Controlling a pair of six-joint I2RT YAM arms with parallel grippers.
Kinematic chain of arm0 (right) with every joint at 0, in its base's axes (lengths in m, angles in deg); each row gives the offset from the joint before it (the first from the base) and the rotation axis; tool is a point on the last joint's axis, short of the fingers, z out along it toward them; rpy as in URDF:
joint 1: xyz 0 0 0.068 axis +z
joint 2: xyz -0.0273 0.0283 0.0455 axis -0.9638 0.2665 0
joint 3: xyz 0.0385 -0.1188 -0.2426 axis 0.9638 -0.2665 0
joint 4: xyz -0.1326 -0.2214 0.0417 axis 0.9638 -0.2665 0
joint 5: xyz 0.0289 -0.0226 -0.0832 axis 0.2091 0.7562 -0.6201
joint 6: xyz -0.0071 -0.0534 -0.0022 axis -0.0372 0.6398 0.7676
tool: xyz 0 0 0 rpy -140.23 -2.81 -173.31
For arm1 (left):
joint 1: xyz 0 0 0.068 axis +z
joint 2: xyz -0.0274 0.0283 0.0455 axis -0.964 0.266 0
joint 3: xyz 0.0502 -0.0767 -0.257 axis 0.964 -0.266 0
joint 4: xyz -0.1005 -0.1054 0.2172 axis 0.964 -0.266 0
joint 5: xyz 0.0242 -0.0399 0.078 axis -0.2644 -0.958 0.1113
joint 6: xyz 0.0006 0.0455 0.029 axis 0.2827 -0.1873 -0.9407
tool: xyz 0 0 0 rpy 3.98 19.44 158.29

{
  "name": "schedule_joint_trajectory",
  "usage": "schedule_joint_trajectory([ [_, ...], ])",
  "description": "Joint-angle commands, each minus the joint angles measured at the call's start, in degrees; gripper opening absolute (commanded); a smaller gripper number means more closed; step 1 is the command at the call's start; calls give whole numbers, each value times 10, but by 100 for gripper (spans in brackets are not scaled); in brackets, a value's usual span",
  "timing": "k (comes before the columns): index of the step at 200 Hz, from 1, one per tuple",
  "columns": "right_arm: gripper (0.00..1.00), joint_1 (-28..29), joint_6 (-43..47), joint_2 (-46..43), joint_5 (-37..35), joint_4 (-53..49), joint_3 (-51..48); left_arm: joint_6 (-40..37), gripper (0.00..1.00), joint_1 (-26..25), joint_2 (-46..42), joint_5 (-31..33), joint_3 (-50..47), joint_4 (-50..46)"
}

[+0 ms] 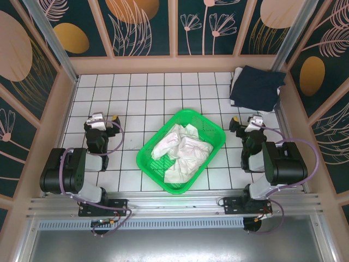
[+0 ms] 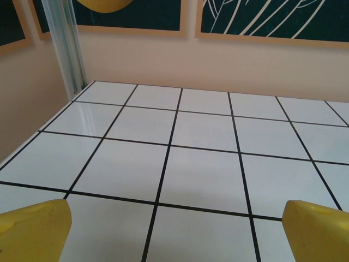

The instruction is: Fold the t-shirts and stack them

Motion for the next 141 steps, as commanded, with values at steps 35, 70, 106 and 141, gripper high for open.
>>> schedule_joint_trajectory([
  [35, 99, 1, 10, 3, 7, 17, 8, -4, 99, 2, -5, -9, 8, 1],
  [70, 99, 1, 10, 2, 8, 17, 8, -3, 99, 2, -5, -9, 8, 1],
  [106, 99, -1, 8, 2, 10, 13, 10, -5, 99, 1, -7, -9, 6, 4],
  [141, 99, 27, 19, -89, -66, -140, 61, 88, 99, 0, -119, 101, 139, -324],
])
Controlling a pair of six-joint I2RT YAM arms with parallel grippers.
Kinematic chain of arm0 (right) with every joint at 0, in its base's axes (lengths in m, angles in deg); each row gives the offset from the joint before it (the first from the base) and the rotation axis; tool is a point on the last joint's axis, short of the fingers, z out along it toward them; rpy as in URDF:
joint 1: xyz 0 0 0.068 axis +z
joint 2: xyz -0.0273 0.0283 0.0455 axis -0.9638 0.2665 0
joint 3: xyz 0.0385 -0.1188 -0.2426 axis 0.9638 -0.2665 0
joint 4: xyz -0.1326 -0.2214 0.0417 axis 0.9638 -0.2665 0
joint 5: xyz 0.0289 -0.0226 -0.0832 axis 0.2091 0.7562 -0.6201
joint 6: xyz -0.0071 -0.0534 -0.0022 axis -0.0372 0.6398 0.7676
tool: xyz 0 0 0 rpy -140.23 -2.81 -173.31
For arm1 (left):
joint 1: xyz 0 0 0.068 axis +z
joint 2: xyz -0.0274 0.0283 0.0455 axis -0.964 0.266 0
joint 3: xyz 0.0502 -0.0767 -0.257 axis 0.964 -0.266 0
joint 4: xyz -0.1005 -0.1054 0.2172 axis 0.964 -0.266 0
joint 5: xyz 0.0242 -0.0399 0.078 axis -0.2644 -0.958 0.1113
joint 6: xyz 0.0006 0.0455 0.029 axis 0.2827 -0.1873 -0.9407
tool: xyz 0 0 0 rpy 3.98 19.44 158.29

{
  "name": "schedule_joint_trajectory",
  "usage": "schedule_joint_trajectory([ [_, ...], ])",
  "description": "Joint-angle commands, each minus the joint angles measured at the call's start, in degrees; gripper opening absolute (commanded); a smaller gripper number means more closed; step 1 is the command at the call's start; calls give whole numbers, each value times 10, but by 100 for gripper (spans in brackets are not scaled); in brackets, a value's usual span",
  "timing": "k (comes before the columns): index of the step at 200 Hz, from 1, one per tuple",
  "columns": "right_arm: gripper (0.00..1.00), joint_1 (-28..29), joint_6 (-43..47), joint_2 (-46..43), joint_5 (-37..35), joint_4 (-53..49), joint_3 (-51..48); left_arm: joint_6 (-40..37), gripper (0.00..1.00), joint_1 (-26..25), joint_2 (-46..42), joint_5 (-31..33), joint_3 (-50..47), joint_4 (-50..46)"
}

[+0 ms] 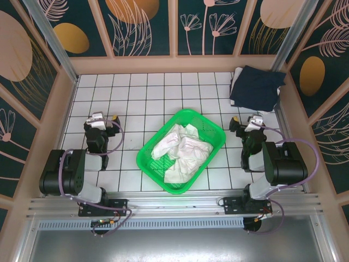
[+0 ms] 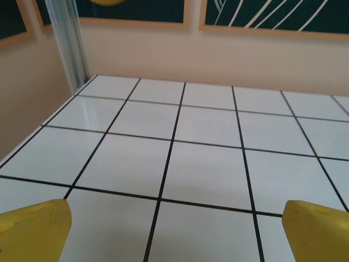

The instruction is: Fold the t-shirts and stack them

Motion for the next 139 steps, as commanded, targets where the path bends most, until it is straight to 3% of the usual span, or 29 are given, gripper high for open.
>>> schedule_joint_trajectory([
  [1, 99, 26, 21, -83, -54, -114, 54, 86, 99, 0, -91, 90, 118, -250],
  [19, 99, 39, -17, -159, -18, -234, 118, 187, 99, 0, -152, 73, 194, -400],
  [40, 99, 29, -212, -201, 12, -321, 146, 344, 99, 0, -201, 47, 247, -557],
  [53, 99, -18, -261, -185, 182, -317, 154, 355, 99, 0, -224, 14, 250, -596],
  [65, 99, -17, -263, -141, 298, -441, 242, 363, 99, 0, -250, -29, 228, -596],
  [85, 99, 99, -142, -92, 249, -614, 354, 370, 99, 0, -293, -93, 179, -568],
  [99, 99, 173, -79, -59, 200, -678, 393, 373, 99, 0, -308, -95, 165, -580],
  [113, 99, 206, -43, -24, 186, -724, 419, 368, 99, 0, -308, -91, 164, -599],
  [125, 91, 227, -15, 7, 181, -765, 446, 362, 99, 0, -301, -101, 166, -602],
  [139, 88, 250, 15, 40, 145, -815, 477, 355, 99, 0, -289, -120, 169, -594],
])
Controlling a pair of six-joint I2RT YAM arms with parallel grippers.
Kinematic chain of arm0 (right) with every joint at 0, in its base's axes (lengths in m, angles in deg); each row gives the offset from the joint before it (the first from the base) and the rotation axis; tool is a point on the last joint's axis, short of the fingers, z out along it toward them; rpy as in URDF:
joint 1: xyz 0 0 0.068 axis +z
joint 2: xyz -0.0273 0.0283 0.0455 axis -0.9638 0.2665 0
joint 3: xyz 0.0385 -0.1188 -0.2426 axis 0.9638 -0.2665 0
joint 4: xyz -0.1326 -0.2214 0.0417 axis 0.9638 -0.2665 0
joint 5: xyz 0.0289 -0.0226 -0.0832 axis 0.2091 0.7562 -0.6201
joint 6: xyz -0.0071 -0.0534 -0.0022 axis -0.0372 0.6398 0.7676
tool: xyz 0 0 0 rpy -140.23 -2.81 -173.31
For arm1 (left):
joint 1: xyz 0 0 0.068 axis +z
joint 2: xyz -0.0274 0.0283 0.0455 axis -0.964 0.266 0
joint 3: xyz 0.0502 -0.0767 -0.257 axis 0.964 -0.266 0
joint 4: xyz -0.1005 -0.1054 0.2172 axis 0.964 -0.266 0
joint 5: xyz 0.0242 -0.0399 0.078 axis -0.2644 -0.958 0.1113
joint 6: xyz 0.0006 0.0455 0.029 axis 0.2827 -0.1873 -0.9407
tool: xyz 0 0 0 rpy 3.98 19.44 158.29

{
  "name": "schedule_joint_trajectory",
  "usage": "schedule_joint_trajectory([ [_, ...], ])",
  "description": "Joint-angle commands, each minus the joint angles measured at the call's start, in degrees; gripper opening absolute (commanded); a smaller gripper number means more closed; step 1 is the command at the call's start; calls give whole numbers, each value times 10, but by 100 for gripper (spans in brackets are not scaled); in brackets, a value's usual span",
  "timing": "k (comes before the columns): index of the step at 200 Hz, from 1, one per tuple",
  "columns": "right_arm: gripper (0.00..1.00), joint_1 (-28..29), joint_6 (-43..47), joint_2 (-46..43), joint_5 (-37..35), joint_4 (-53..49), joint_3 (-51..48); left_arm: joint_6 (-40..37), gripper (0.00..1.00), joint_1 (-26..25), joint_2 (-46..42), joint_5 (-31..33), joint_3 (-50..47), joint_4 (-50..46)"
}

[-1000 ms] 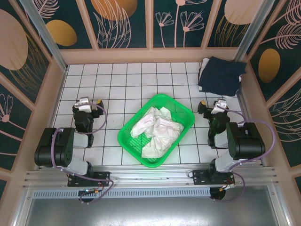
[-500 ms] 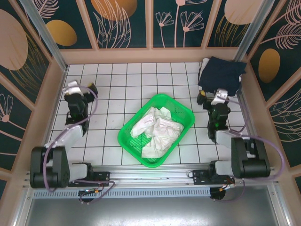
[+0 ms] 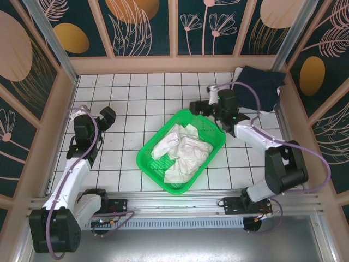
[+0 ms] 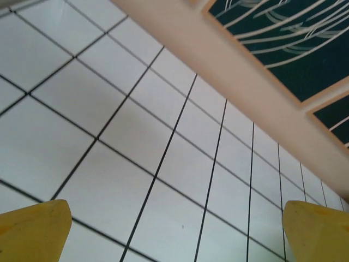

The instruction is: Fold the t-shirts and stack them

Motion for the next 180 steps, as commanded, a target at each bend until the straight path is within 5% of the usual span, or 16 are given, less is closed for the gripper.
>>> schedule_joint_trajectory([
  [1, 88, 21, 84, 50, -46, -162, 48, 1, 99, 0, 7, -44, 8, -7],
  [40, 78, 41, 115, 115, -135, -240, 110, -24, 99, -4, 34, -93, 11, 22],
  [114, 33, 30, 83, 174, -164, -237, 150, -54, 99, -5, 66, -121, 23, 16],
  [180, 20, -16, 6, 211, -173, -202, 201, -68, 99, -5, 60, -82, 51, -22],
])
